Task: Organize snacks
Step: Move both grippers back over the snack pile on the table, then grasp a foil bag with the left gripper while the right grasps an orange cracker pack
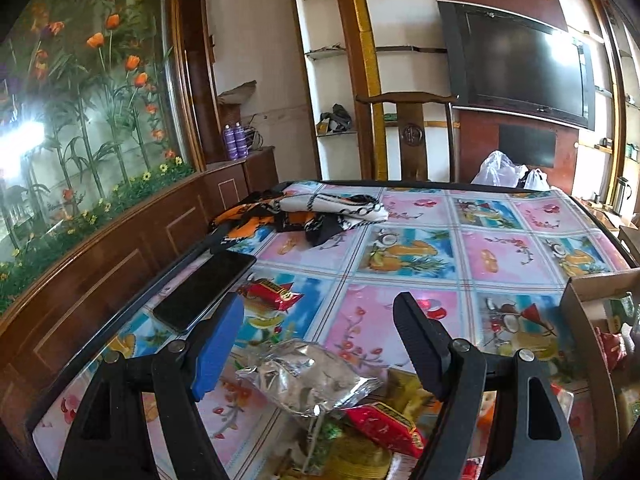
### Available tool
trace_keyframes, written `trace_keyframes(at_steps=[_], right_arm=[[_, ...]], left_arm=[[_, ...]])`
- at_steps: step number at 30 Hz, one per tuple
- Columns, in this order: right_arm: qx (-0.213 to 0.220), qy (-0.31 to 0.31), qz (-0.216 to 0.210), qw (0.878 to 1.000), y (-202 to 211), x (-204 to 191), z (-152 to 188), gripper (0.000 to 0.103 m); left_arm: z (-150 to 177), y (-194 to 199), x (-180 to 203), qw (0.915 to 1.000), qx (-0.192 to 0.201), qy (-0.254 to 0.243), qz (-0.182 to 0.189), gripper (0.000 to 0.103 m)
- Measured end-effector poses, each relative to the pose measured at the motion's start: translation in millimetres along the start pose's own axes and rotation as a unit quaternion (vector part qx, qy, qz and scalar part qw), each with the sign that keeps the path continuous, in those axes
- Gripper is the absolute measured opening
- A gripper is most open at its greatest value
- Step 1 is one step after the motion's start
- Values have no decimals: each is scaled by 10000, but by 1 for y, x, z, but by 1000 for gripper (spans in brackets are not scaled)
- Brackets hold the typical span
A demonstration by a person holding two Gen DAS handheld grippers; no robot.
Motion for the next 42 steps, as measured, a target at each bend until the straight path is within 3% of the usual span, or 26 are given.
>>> trace_keyframes(at_steps=[12,16,18,22,25,29,32,37,40,42], right_arm=[[0,5,1,10000,0,0,0,64],[60,44,-49,10000,1,-1,0,64],[103,107,-135,9998,3,-5,1,64],[223,245,-389,9987,8,-20,1,64],[84,289,-753,9967,11,-40,7,64],[-206,358,-1294,9907,13,-77,21,64],[-406,553,-1543,9856,14,-108,33,65],[-947,407,-1649,9809,-9,-144,56,68],[-1150,370,-1556,9804,-26,-156,67,68],[-1154,346,-1464,9819,-32,-160,71,68]], left_arm=[[1,-12,-17,9999,-104,-40,-46,77],[7,-31,-29,9971,-440,-202,586,77],[19,-46,-36,9894,-924,-142,1112,77],[28,-60,-53,9769,-1388,318,1591,73],[31,-68,-66,9653,-1632,767,1889,69],[40,-79,-72,9508,-1996,1114,2091,48],[43,-82,-68,9452,-2113,1140,2212,47],[47,-85,-56,9439,-2154,971,2307,47],[43,-87,-42,9501,-1927,705,2349,48],[41,-90,-36,9483,-1858,661,2488,48]])
Point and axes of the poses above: each gripper's, at about its wrist camera, not at the fingertips, and y roughly against the way its jaws point, x to its right, z to its underside, the point moved 6 cm from there along -y, roughly the way its jaws point, and after that the axes turned 11 degrees about x, right-handed, at the moved point
